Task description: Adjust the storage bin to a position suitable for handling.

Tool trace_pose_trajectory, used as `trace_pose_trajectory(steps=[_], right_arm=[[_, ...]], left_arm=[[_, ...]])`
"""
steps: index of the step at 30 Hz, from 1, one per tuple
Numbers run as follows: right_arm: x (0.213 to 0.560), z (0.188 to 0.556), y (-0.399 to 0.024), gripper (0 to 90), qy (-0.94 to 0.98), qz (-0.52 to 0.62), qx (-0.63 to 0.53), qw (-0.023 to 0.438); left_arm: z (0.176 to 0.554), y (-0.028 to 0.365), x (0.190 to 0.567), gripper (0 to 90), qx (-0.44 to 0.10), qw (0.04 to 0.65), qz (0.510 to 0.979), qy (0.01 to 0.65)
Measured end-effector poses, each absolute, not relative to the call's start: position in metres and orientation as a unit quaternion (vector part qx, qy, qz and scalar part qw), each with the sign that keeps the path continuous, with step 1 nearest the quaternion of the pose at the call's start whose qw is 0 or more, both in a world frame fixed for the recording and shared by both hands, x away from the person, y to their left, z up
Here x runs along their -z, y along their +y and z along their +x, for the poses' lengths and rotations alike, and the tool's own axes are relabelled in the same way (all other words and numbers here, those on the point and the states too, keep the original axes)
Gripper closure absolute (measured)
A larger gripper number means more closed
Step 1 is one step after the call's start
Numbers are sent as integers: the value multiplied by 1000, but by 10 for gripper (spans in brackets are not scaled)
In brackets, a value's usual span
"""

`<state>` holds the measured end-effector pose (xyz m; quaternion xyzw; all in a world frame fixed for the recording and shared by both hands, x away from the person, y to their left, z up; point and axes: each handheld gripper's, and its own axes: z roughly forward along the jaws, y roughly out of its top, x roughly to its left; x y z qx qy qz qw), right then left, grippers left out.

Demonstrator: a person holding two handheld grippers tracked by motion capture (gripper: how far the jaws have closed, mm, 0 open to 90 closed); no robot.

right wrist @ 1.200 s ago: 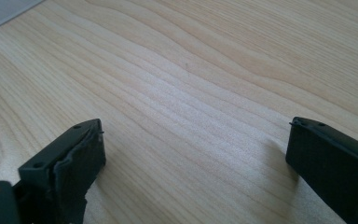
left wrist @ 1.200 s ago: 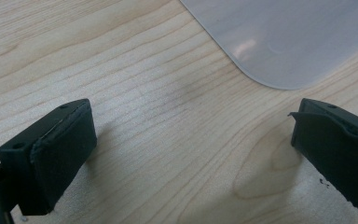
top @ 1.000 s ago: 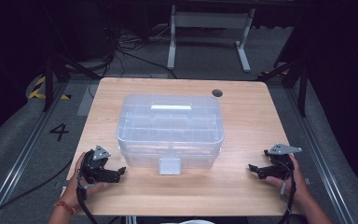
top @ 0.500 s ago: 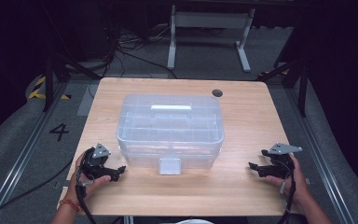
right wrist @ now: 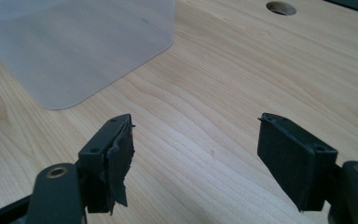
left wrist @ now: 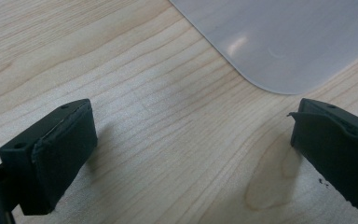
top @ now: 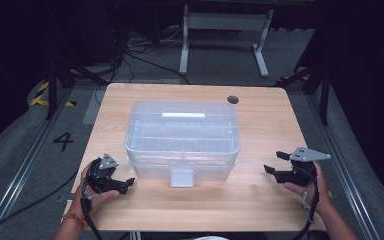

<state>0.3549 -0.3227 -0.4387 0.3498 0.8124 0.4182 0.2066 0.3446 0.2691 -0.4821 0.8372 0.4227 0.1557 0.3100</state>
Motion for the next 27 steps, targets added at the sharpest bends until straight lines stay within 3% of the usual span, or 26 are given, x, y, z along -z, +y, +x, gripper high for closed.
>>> trace_pose_trajectory(steps=[27], right_arm=[[351,389,-264,315,816,276,-446,244]], left_arm=[[345,269,482,7,-157,312,836,422]])
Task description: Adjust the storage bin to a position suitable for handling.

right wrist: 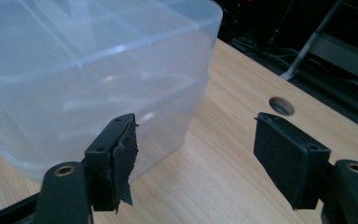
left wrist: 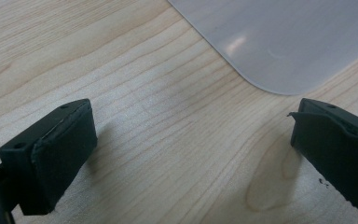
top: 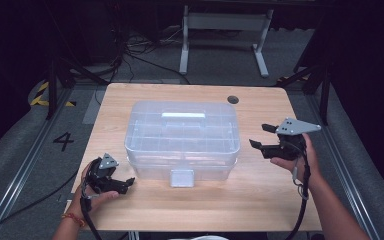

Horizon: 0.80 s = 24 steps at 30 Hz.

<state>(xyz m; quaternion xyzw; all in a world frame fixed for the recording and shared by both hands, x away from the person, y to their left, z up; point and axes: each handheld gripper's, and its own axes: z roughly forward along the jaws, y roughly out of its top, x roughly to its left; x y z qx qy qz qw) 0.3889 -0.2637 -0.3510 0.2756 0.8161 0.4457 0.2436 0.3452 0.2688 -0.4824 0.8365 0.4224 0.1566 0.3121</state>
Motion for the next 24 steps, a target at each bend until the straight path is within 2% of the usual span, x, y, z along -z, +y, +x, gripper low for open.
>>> trace_pose_trajectory(steps=[9,24], right_arm=[[326,406,-252,337,815,263,-449,254],[305,420,-219,348,820,233,-468,234]], left_arm=[[345,269,482,8,-157,311,837,422],[345,269,482,9,-157,311,837,421]])
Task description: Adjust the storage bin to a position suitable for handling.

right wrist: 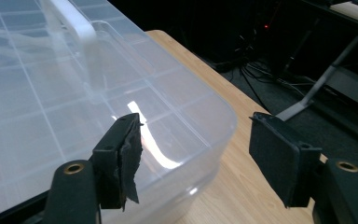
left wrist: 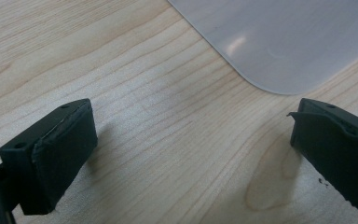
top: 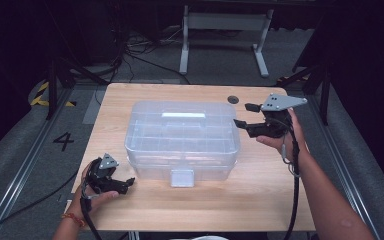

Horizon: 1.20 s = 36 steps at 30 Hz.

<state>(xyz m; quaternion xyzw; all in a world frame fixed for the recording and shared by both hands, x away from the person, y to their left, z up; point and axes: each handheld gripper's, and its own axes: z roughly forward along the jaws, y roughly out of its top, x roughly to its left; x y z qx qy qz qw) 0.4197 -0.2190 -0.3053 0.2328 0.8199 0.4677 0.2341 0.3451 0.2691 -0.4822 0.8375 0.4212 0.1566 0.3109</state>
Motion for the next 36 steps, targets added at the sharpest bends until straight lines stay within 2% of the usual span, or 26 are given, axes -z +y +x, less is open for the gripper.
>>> trace_pose_trajectory(steps=[36], right_arm=[[304,430,-134,357,861,161,-445,186]], left_arm=[[345,269,482,12,-156,311,838,421]])
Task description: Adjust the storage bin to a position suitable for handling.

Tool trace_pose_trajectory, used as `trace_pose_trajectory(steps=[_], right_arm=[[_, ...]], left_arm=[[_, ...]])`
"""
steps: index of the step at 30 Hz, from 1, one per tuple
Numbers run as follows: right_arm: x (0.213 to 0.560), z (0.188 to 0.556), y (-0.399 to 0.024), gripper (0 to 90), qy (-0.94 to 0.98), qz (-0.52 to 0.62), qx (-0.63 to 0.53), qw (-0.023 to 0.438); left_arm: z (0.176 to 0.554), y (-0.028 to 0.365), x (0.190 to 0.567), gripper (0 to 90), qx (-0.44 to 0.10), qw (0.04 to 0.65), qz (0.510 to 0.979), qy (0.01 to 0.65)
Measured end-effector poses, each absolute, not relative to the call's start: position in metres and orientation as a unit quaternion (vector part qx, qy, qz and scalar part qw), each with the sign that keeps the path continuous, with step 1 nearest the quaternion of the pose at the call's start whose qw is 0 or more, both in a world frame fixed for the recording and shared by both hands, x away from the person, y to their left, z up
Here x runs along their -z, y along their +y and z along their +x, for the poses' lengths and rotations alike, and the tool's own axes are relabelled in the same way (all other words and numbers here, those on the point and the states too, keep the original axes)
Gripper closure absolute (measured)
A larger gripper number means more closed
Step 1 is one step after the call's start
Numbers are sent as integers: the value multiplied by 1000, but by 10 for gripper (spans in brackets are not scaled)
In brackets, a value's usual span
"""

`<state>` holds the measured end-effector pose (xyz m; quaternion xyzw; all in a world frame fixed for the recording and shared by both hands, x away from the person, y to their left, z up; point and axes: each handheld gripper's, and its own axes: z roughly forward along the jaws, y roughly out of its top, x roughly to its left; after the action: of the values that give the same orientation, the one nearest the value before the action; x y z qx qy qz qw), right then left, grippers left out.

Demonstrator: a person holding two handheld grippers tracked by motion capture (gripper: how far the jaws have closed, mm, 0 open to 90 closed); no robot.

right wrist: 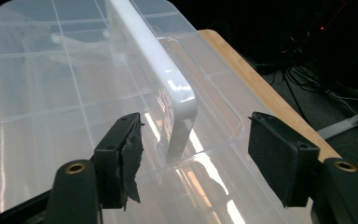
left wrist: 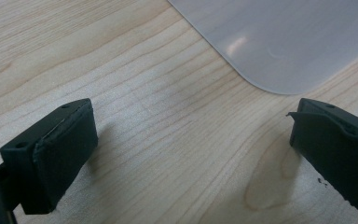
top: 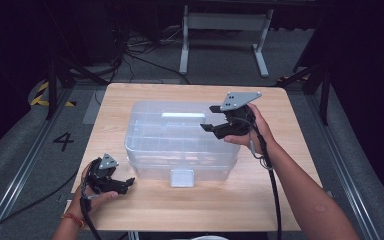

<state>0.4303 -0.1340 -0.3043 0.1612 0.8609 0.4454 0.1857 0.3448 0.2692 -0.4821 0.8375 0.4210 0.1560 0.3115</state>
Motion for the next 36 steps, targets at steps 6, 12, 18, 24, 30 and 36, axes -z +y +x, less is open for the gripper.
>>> trace_pose_trajectory(steps=[6,12,18,24,30,36], right_arm=[[309,435,-128,387,866,163,-439,178],[310,435,-122,513,870,162,-428,186],[309,435,-120,561,874,154,-422,185],[307,430,-112,625,882,133,-415,182],[306,432,-111,734,873,156,-423,188],[305,434,-111,741,874,156,-424,178]], left_arm=[[345,269,482,12,-155,311,837,422],[345,269,482,12,-156,312,838,421],[345,269,482,12,-157,312,837,421],[345,269,482,12,-156,311,837,422],[345,269,482,12,-157,312,837,421],[344,269,482,21,-159,314,835,423]])
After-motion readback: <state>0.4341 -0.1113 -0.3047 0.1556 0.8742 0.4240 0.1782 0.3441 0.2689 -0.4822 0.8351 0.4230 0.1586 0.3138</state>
